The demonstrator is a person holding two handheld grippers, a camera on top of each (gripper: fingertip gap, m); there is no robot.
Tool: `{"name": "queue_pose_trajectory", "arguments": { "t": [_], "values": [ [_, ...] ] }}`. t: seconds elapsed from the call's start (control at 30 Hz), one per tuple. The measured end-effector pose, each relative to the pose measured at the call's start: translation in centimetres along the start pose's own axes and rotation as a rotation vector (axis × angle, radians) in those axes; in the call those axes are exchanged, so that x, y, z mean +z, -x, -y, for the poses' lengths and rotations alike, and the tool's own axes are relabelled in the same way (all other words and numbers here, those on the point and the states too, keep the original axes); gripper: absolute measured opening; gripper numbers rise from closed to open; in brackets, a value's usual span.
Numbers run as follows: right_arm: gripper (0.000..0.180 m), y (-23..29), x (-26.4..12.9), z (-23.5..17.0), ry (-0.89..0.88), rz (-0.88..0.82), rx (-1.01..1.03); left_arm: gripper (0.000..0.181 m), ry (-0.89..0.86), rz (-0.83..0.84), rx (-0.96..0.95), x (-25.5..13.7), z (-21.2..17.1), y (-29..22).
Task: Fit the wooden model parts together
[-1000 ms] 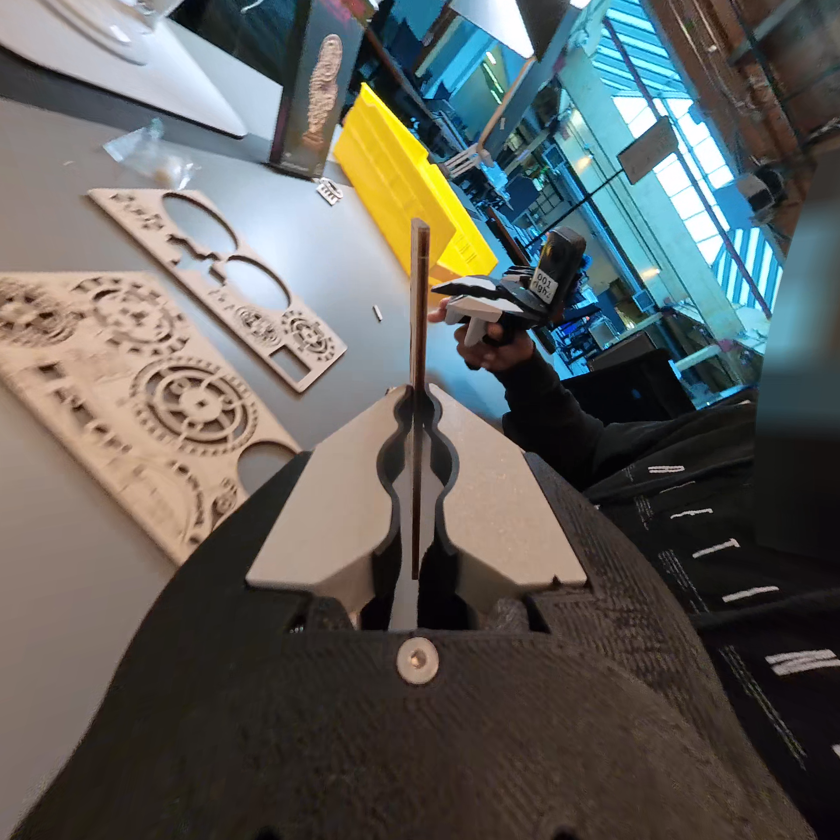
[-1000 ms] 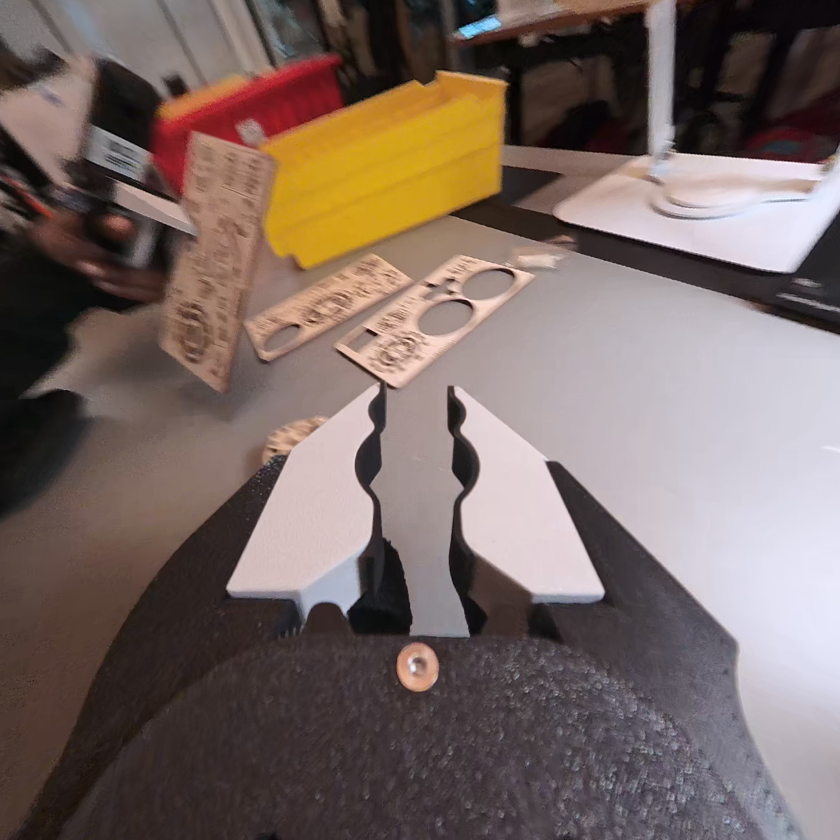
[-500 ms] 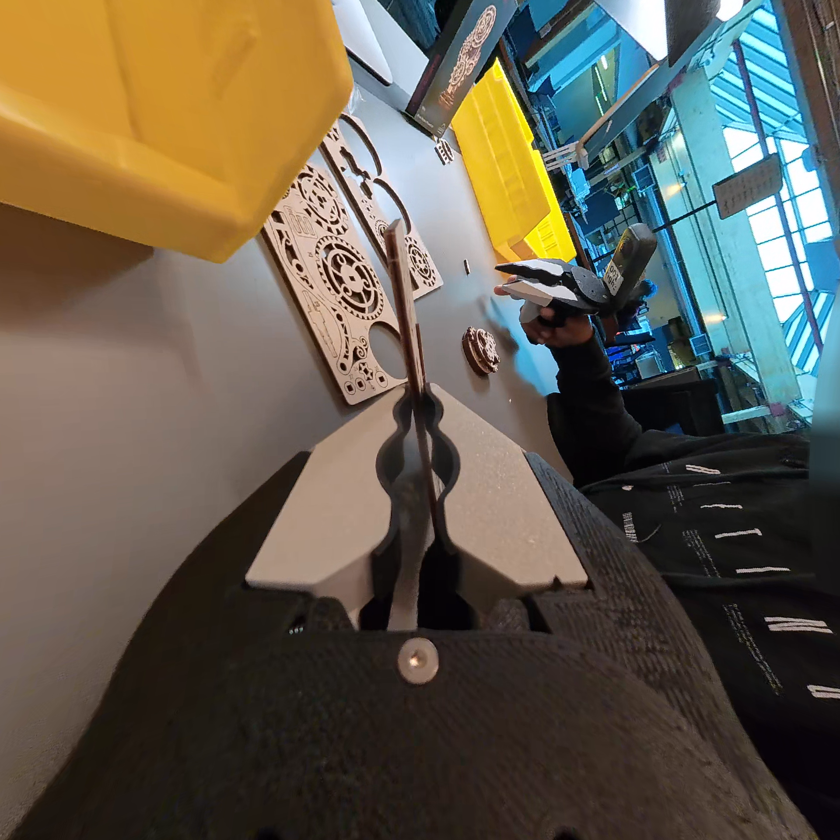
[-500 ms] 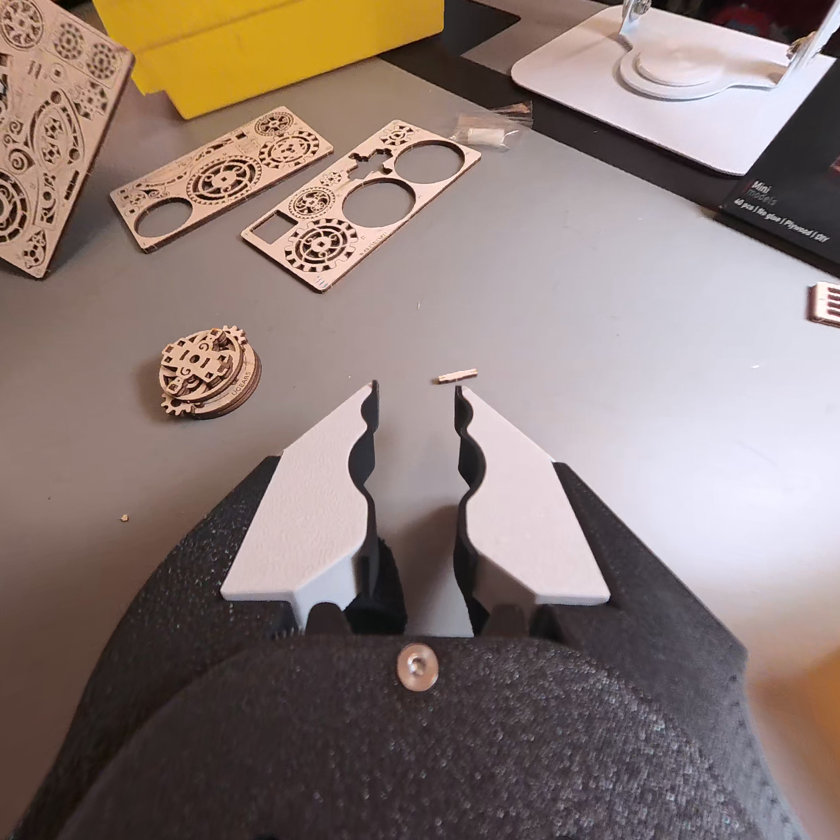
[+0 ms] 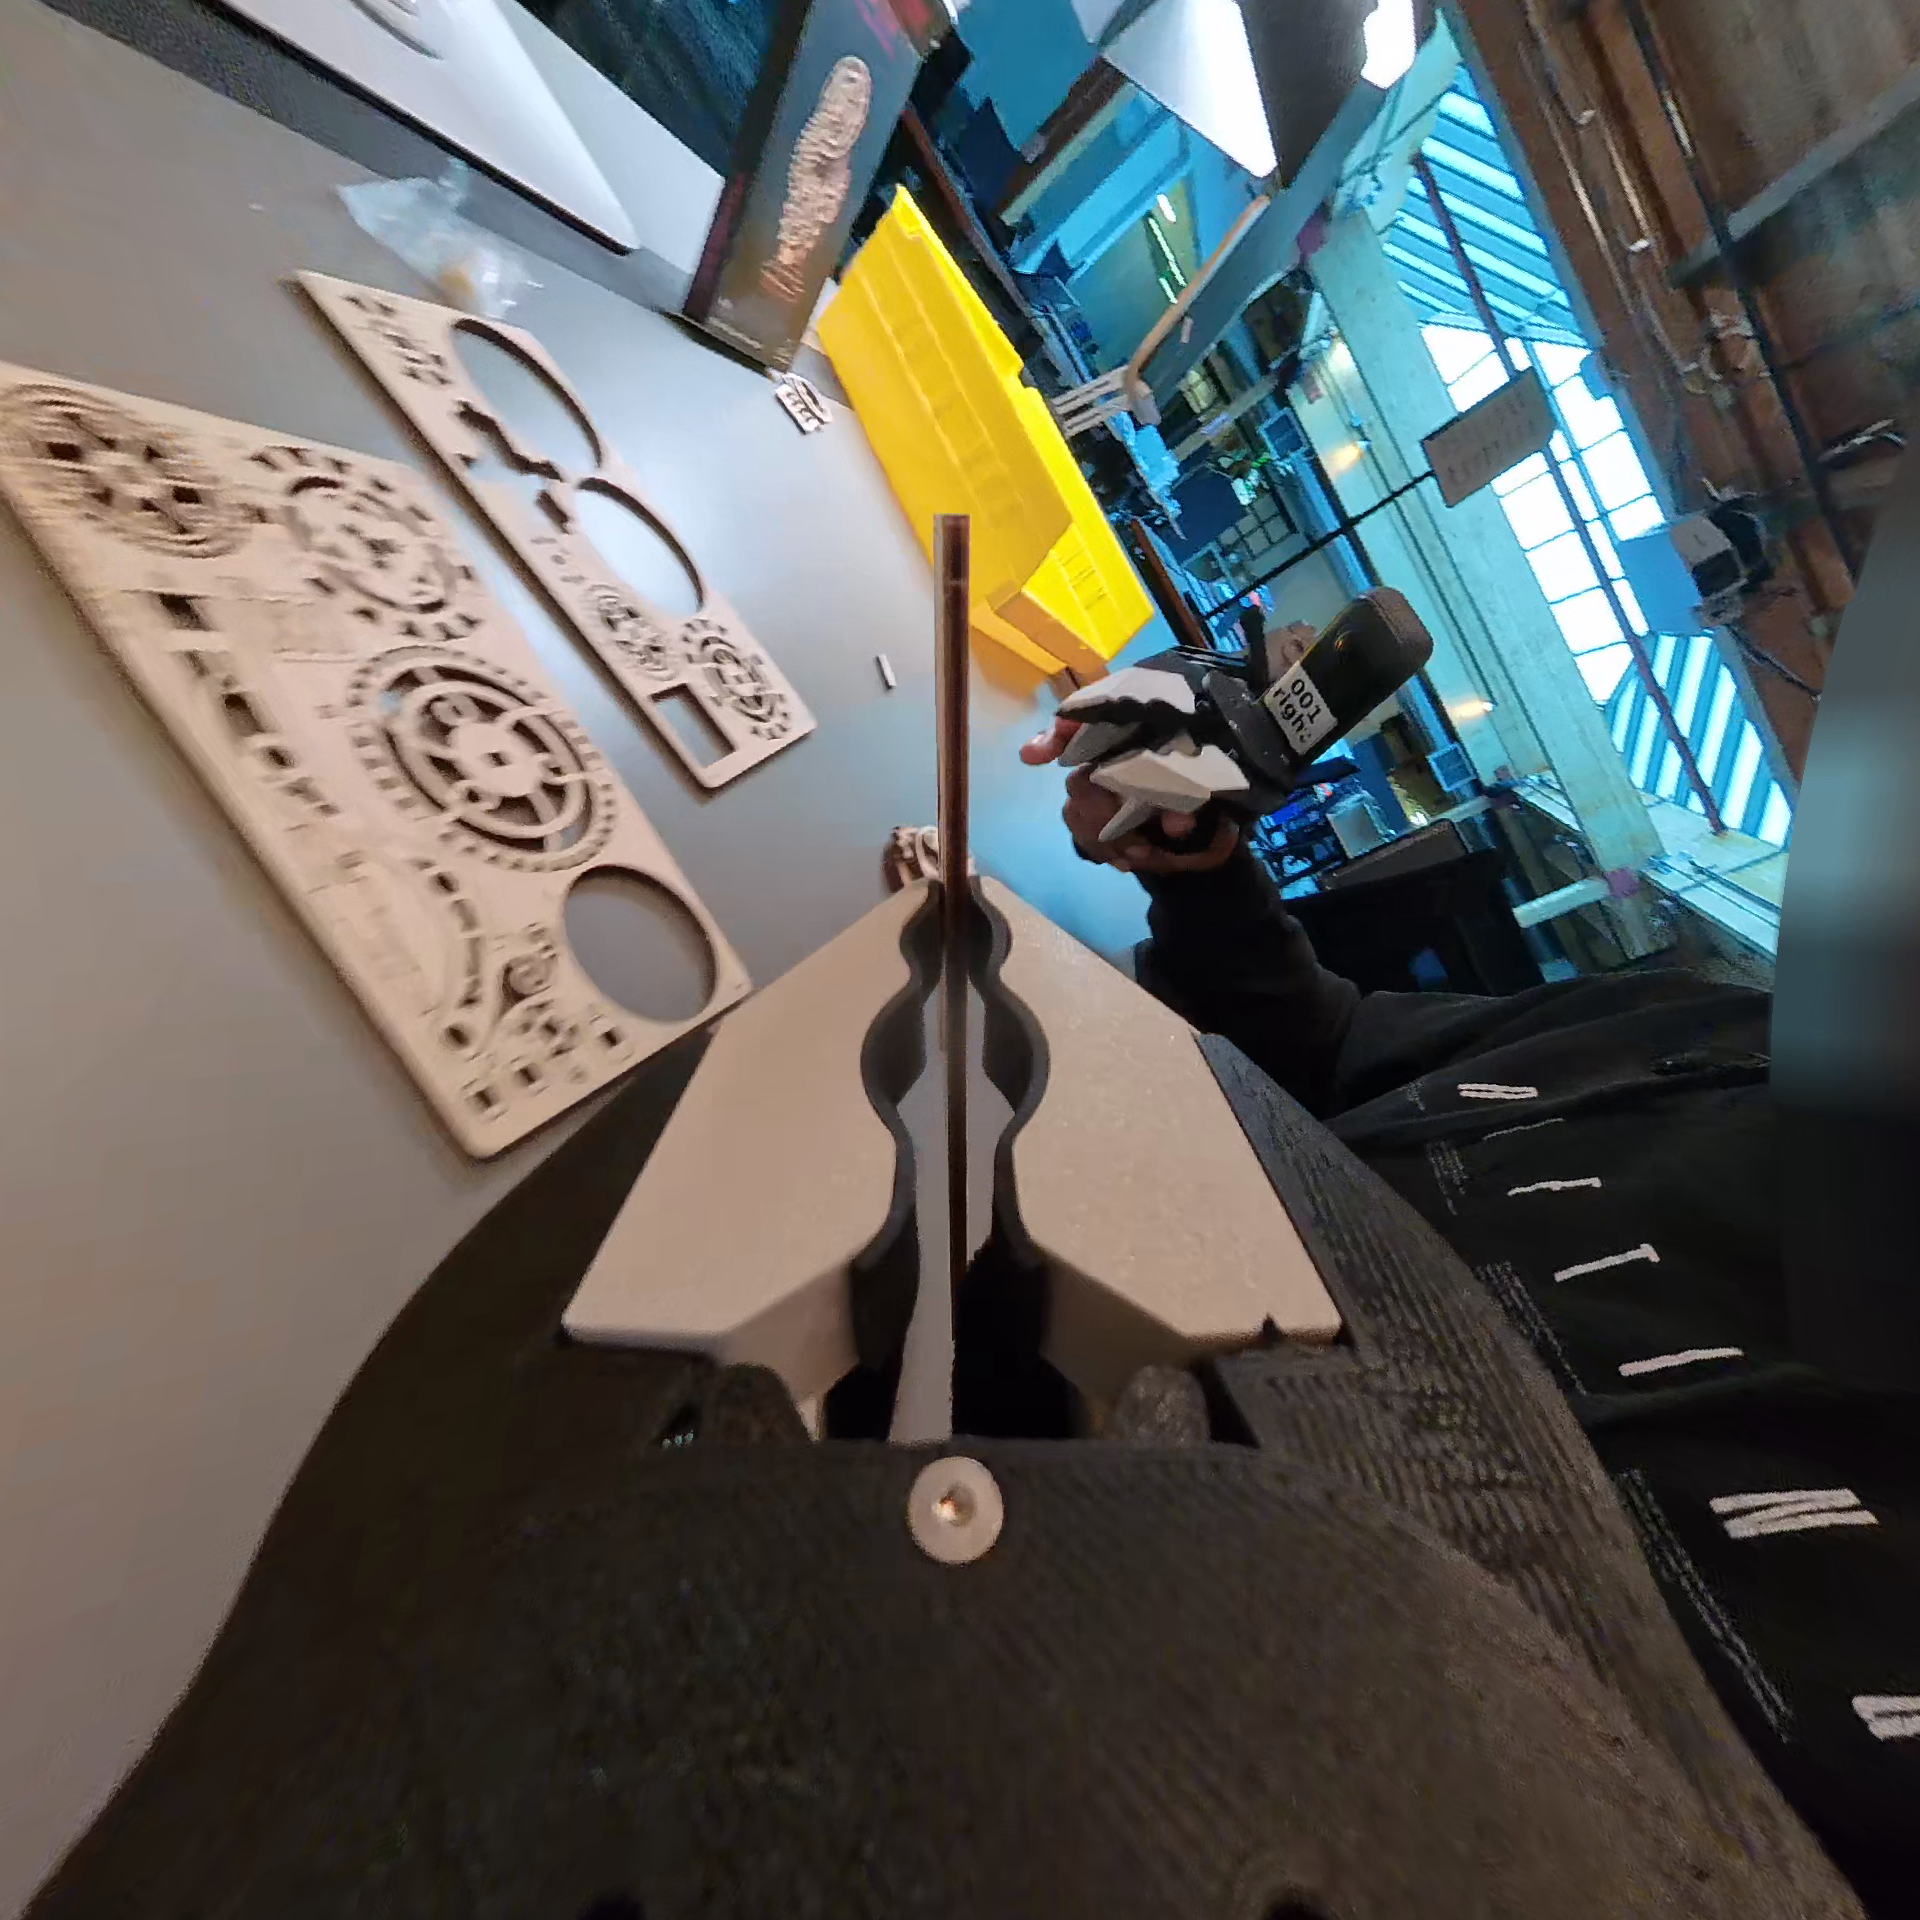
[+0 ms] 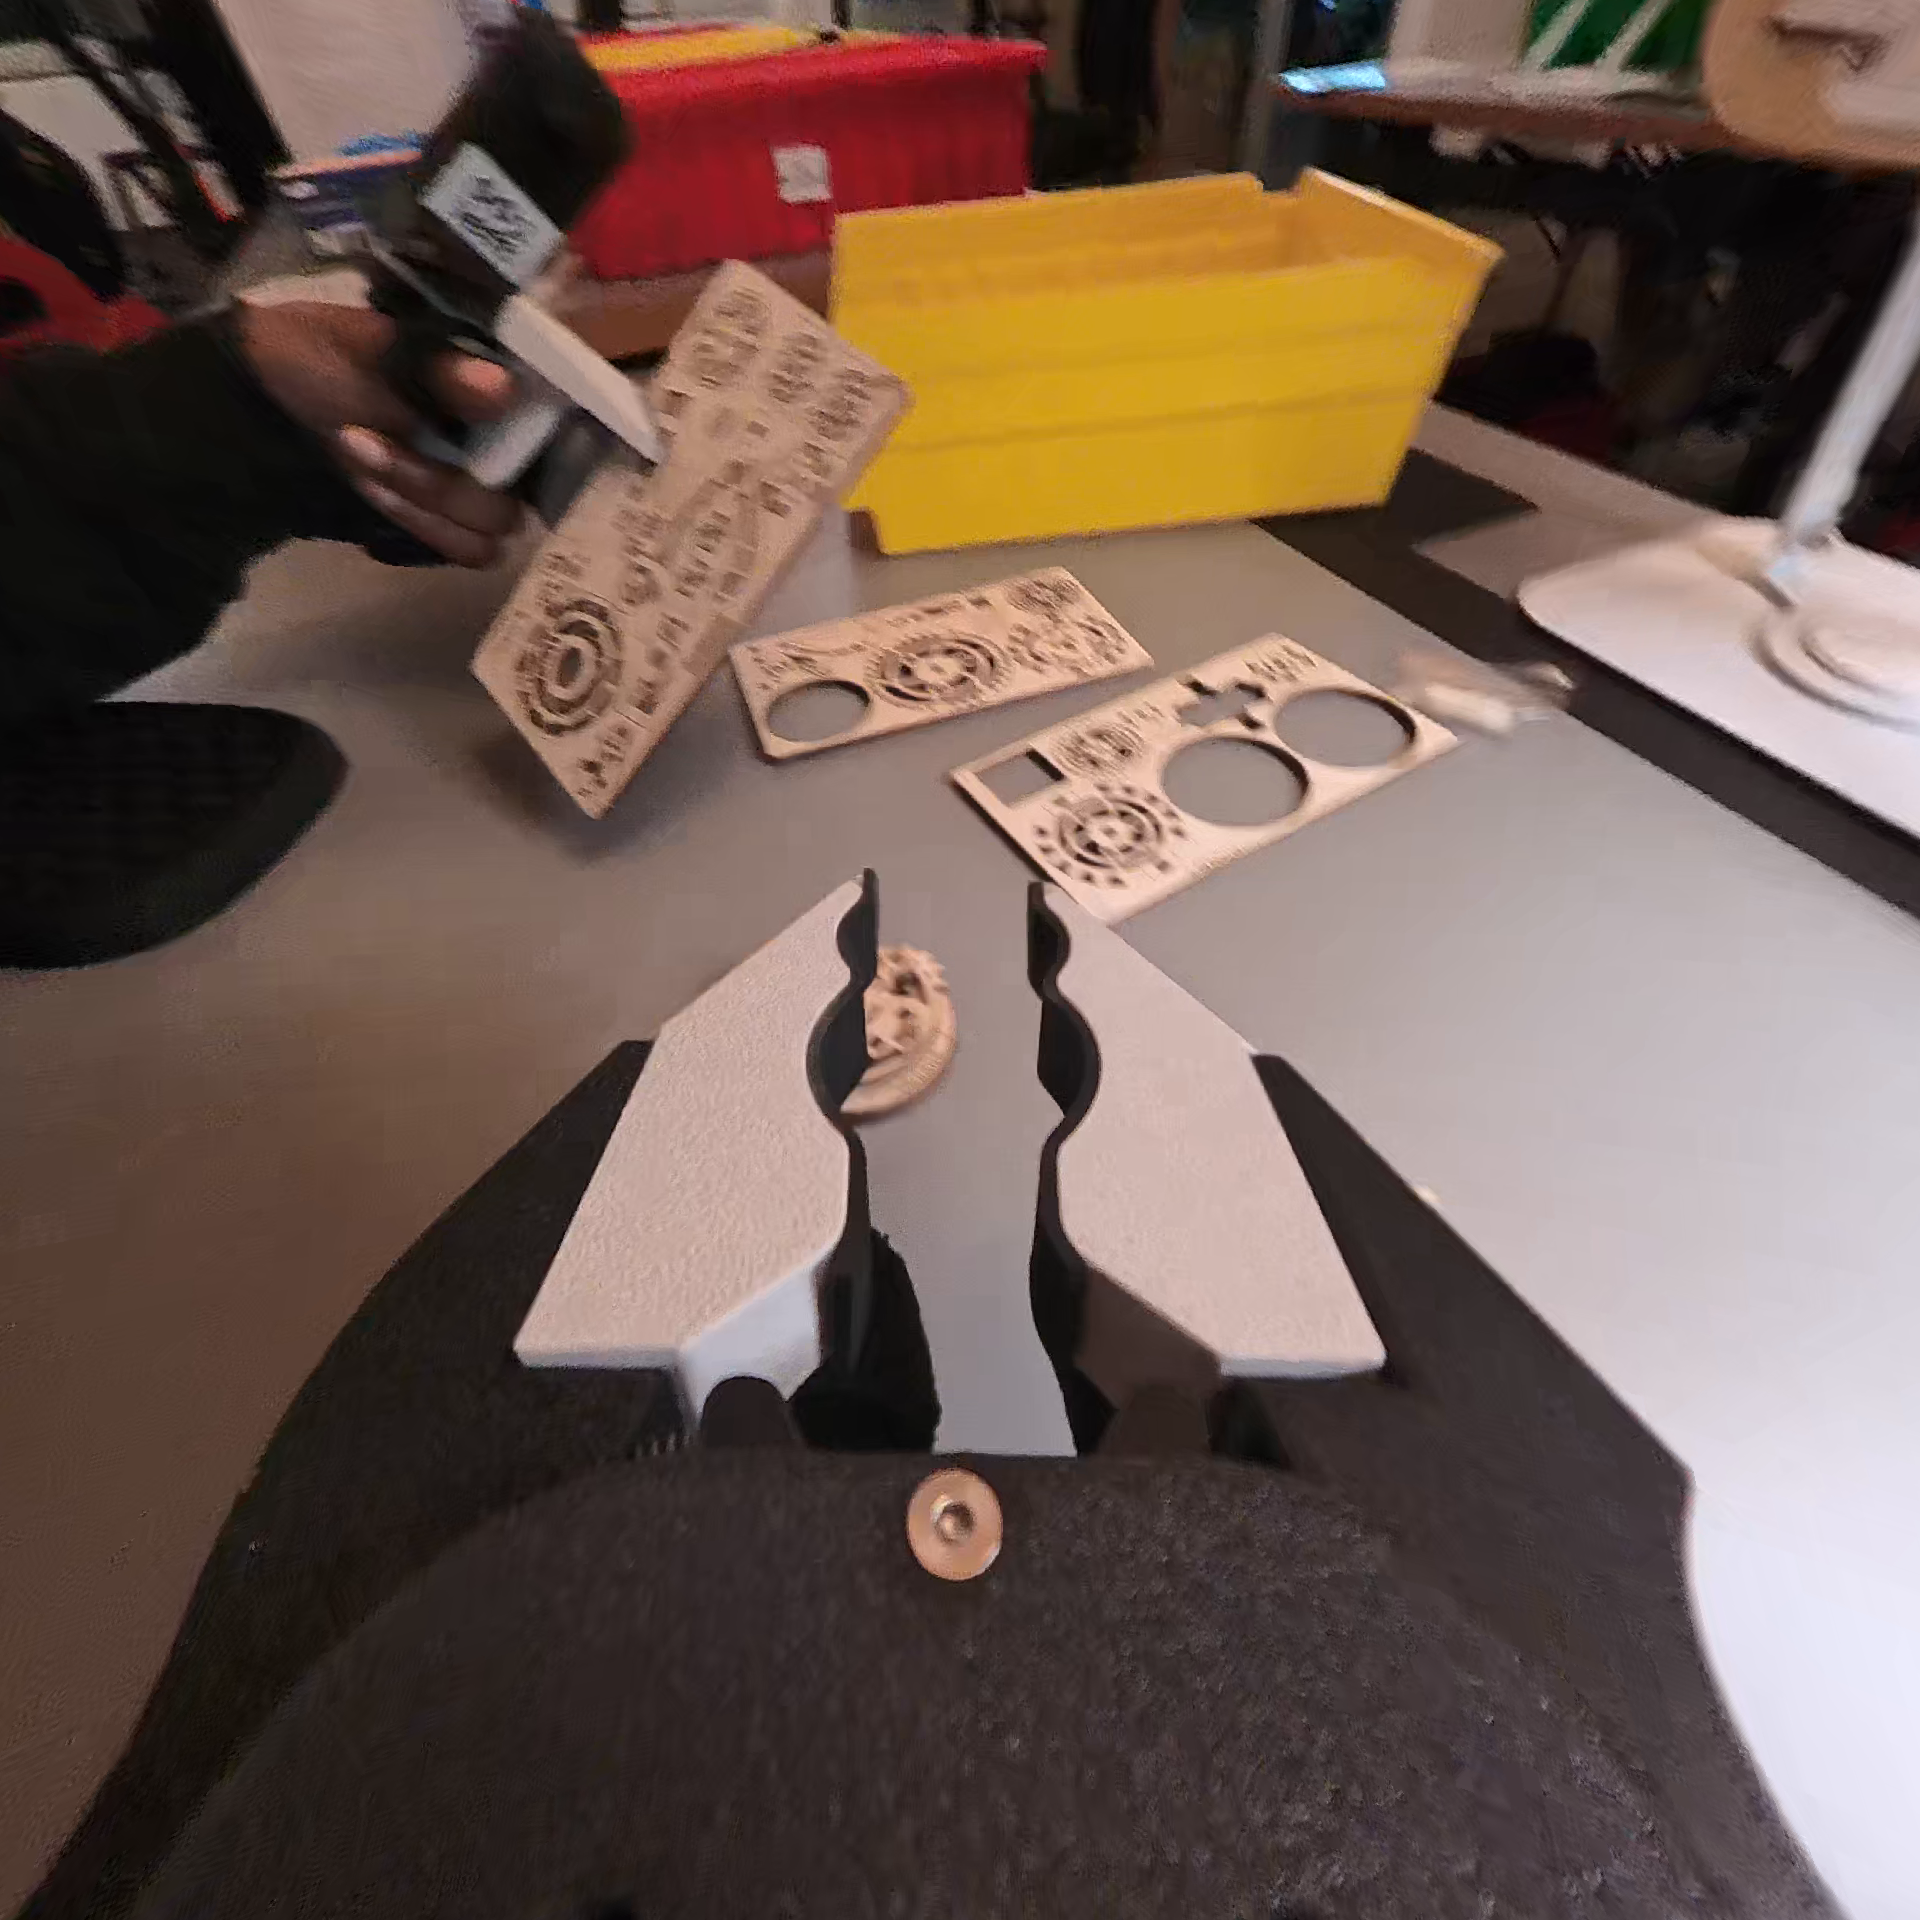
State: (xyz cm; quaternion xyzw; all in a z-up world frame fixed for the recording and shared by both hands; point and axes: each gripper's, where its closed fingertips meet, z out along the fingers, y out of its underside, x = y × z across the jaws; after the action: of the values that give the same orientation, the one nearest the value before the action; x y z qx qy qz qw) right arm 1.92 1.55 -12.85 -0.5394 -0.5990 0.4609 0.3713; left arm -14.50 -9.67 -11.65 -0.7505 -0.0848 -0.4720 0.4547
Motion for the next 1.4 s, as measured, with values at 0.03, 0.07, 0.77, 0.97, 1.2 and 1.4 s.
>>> {"name": "queue_pose_trajectory", "arguments": {
  "t": [0.03,0.07,0.77,0.97,1.2,1.4],
  "values": [
    [0.025,1.1,0.4,0.5,-0.015,0.024,-0.032,0.001,0.004,-0.017,0.001,1.0,-0.1,-0.5],
    [0.024,2.1,0.7,0.9,-0.025,0.041,-0.065,0.001,0.005,-0.036,-0.001,2.0,-0.1,-1.0],
    [0.026,4.7,1.3,0.1,-0.008,0.11,-0.16,0.001,-0.062,-0.179,-0.2,9.4,-0.6,-1.4],
    [0.024,5.9,1.4,-1.3,0.039,0.175,-0.227,0.001,-0.066,-0.203,-0.232,9.3,-0.7,-1.2],
    [0.023,6.9,1.7,-3.3,0.129,0.215,-0.337,0.001,-0.076,-0.212,-0.255,9.2,-0.8,-1.0],
    [0.023,7.1,1.8,-3.9,0.15,0.221,-0.353,0.001,-0.078,-0.214,-0.256,9.1,-0.8,-1.0]
  ]
}}
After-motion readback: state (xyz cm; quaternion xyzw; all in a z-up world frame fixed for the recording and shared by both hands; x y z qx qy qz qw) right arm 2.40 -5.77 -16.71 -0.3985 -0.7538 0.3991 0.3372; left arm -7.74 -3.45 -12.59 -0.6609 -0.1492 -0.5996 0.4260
